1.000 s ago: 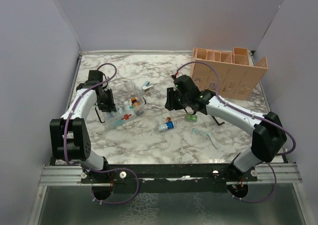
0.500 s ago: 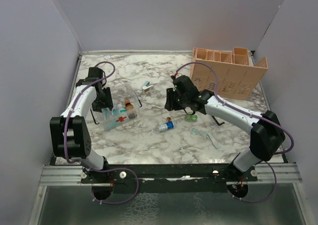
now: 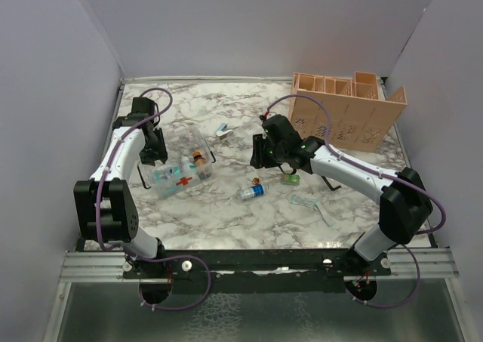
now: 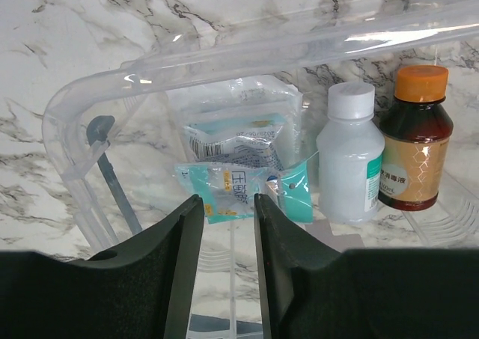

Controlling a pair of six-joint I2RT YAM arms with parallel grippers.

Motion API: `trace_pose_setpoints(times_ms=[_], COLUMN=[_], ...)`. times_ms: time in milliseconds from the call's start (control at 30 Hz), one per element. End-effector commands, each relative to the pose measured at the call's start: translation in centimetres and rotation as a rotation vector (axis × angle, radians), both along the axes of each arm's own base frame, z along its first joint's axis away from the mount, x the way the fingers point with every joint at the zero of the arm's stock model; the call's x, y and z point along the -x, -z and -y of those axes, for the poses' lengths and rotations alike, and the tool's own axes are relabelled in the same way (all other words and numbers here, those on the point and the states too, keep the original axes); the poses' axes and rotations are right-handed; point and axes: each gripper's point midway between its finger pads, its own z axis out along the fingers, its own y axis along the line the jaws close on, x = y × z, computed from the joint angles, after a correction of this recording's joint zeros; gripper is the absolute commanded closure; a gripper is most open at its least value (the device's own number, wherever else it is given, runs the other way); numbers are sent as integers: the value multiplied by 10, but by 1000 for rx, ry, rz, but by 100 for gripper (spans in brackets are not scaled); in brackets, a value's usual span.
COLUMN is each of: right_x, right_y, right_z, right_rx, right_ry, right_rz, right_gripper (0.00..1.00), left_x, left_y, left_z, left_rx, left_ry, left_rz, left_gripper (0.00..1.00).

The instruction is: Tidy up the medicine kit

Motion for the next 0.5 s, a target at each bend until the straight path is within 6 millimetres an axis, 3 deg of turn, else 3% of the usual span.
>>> trace_pose_setpoints(times_ms=[0,167,367,467], right_x=[-6,-5,-2,-3], right_y=[-11,-8,3,7], right_z=[-6,-3,4,13], right_rx=[-31,-19,10,36], right_ry=[5,3,14,58], right_rz=[33,36,23,25], right_gripper=[61,61,60,60], left_x=[-1,-17,-34,-36], left_y=[-5,-36,-103,-139], left_z=[10,35,74,106], left_rx=[56,150,250,345], left_ry=[5,72,219,345], left_rz=[30,184,457,606], left_gripper=[65,65,60,56])
